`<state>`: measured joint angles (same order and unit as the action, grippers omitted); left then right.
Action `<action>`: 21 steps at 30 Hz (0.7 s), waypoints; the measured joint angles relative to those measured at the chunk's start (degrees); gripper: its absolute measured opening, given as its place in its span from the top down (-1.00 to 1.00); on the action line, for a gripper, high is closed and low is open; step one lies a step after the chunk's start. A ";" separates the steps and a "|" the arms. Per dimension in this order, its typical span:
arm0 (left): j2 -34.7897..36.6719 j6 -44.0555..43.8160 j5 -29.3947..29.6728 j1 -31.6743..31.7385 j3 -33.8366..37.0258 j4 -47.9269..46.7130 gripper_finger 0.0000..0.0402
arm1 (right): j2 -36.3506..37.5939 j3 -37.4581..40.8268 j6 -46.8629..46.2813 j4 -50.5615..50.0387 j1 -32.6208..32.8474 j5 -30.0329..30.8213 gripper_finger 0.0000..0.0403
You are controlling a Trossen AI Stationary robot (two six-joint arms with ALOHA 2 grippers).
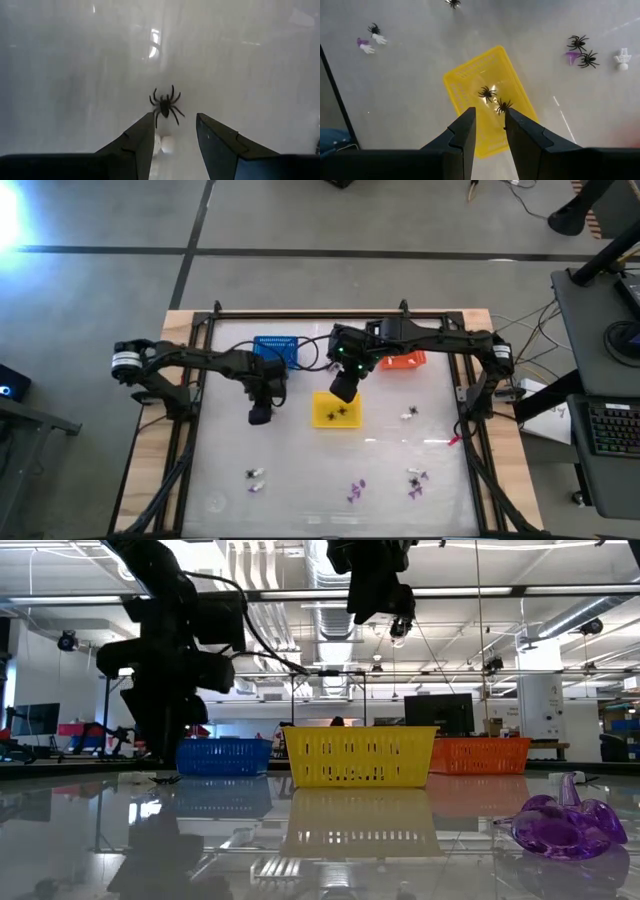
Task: Sort Halloween decoration
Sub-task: Put the black spider toy into the yellow bin
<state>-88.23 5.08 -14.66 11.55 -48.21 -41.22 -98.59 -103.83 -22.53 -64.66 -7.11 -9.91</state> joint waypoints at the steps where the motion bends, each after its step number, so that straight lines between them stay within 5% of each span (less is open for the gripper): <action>1: -0.53 0.00 0.01 0.00 0.02 0.70 0.36 | 0.00 0.00 -0.02 0.02 0.03 0.01 0.51; 14: -7.48 -1.70 0.03 0.06 -0.28 2.83 0.38 | 0.14 0.00 -0.04 -0.07 0.26 -0.01 0.51; 21: -7.95 -1.20 0.66 0.04 -0.20 3.11 0.59 | 0.68 0.00 -0.04 -0.07 0.24 0.00 0.51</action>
<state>-96.18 3.88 -14.00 11.60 -48.40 -38.10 -97.91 -103.83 -22.57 -64.73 -6.87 -9.91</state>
